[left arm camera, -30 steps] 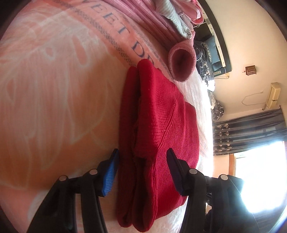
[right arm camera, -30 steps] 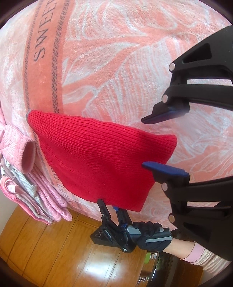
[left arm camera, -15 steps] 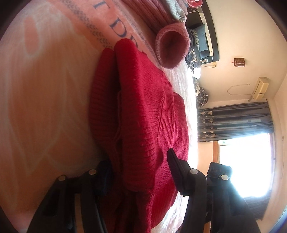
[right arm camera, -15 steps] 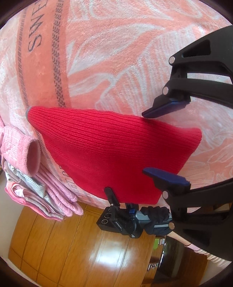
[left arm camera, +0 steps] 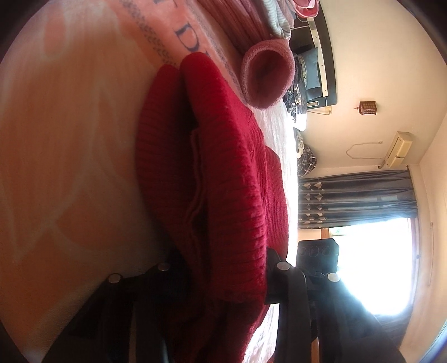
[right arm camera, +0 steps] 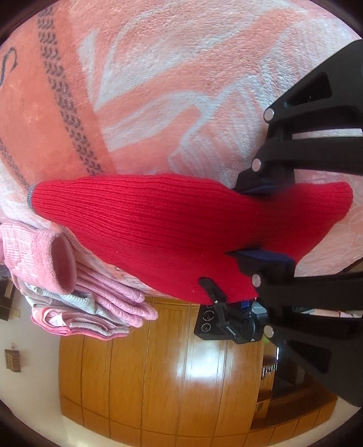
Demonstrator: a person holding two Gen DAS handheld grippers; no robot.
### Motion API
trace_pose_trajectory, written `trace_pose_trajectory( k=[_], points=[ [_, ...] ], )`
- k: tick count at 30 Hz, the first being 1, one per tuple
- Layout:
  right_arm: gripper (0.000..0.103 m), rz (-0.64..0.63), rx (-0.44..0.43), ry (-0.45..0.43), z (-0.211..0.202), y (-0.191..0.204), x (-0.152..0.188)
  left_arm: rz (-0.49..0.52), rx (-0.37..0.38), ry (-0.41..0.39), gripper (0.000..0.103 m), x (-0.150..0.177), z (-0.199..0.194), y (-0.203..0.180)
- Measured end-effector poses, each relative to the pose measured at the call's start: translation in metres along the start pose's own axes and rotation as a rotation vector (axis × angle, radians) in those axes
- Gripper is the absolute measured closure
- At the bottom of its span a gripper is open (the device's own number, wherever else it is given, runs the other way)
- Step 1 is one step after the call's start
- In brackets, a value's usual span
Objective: Fold small clothes
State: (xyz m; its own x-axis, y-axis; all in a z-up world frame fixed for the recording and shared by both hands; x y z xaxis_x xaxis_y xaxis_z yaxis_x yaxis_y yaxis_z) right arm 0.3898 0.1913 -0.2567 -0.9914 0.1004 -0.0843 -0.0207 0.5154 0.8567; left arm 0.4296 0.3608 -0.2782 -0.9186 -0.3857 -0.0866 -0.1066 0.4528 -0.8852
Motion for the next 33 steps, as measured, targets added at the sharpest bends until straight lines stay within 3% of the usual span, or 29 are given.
trace_pose_trajectory(
  k=[6, 12, 20, 23, 28, 33],
  points=[
    [0.077, -0.074, 0.049, 0.015, -0.031, 0.018, 0.007, 0.004, 0.018, 0.003, 0.071, 0.023, 0.01, -0.023],
    [0.077, -0.126, 0.108, 0.018, -0.091, 0.025, 0.02, 0.033, 0.056, 0.036, 0.071, 0.058, 0.037, -0.07],
    [0.077, -0.123, 0.173, 0.007, -0.174, -0.006, 0.071, 0.084, 0.063, 0.112, 0.071, 0.125, 0.088, -0.109],
    [0.077, -0.1, 0.211, 0.0, -0.18, -0.03, 0.087, 0.074, 0.037, 0.133, 0.071, 0.149, 0.106, -0.099],
    [0.076, -0.07, 0.26, -0.02, -0.169, -0.072, 0.109, 0.035, -0.011, 0.121, 0.071, 0.155, 0.121, -0.067],
    [0.065, -0.056, 0.272, -0.064, -0.158, -0.09, 0.114, 0.073, -0.03, 0.116, 0.068, 0.155, 0.123, -0.069]
  ],
)
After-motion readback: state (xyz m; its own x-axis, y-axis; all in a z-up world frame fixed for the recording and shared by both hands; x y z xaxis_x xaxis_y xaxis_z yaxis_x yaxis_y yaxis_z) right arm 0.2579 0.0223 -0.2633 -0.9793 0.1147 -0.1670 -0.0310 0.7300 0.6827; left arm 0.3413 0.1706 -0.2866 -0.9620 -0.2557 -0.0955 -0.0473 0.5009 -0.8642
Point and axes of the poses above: each gripper's, at about its wrist camera, not at the fingertips, and z roughly the way its jaws point, y to its left, x to its underside, the point moved 10 cm from there along z, roughly the way its jaws point, and after that the axes turned 1 degree about -z, right-handed, at the moved point
